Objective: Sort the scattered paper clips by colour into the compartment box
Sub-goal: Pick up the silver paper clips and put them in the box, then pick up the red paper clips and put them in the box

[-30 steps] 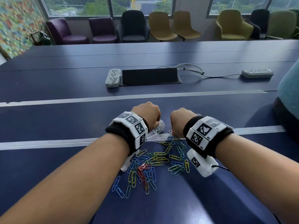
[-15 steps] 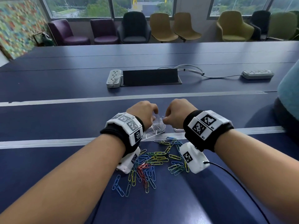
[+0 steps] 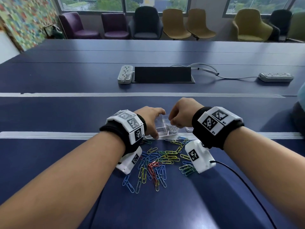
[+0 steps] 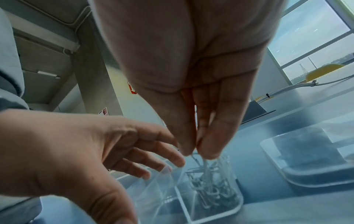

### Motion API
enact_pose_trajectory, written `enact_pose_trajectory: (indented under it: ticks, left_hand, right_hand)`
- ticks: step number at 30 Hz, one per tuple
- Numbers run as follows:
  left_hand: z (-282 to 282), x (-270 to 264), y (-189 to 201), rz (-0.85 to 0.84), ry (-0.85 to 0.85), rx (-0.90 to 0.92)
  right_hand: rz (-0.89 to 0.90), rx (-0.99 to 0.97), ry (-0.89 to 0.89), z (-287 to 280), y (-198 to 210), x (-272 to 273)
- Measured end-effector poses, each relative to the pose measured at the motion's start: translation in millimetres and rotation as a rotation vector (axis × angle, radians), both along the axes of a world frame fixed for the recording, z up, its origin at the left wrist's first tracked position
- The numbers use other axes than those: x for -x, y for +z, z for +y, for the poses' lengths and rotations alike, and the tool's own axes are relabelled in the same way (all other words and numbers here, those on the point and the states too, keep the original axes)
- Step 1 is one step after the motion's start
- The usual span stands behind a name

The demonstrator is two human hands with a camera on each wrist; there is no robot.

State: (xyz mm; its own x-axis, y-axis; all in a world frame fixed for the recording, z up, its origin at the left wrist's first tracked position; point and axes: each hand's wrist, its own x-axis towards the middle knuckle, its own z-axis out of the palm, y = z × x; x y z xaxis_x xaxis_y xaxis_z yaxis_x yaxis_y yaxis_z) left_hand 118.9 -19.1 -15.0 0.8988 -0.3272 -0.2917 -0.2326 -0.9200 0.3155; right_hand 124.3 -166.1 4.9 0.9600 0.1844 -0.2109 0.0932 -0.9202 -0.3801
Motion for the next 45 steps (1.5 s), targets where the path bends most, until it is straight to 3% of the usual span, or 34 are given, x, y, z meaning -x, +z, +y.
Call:
enact_pose_trajectory:
  ticks: [12, 17, 27, 37, 40, 45]
  left_hand:
    - [2.2, 5.1, -2.4, -0.028, -0.001, 0.049]
    - [1.9, 7.1, -3.7, -0.039, 0.003, 0.036]
    - [2.1, 9.1, -3.4, -0.054, 0.007, 0.031]
    - [20.4, 9.5, 6.0, -0.201, 0.021, 0.122]
    - [38.1, 9.9, 16.4, -0.251, 0.054, 0.100]
    - [59.9, 24.4, 19.2, -0.087, 0.020, -0.023]
  right_hand:
    - [-0.083, 0.061, 0.094, 0.5, -12.2, 5.3]
    - [-0.060, 0.002, 0.079, -6.7, -5.8, 6.0]
    - [-0.031, 0.062, 0.092, 3.0, -10.1, 6.1]
    - [-0.135, 0.073, 0.120, 2.3, -3.9, 13.6]
    - [-0.106, 0.163, 0.195, 8.8, -2.4, 26.5]
    - [-0.053, 0.382, 0.242, 19.8, -13.1, 39.0]
